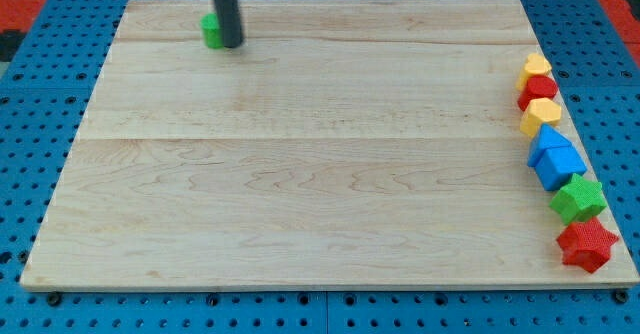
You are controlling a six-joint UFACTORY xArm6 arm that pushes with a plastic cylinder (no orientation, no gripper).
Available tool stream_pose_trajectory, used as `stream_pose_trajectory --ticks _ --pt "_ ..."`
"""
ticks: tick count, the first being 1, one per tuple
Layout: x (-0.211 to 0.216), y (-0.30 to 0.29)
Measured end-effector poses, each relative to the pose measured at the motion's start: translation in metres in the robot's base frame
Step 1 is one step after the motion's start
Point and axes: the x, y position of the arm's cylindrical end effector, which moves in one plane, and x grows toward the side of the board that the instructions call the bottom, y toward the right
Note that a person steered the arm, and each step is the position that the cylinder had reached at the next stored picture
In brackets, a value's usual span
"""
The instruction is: Push the line of blocks down a bit
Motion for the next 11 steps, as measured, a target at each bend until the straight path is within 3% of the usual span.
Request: stream_pose_trajectory --ticks 1,3,4,8,11 --pt "-0.006 0.013" --pt "-0.014 -0.051" --pt "-0.003 -0.008" --pt "-0.008 0.301" --pt "-0.01 0.313"
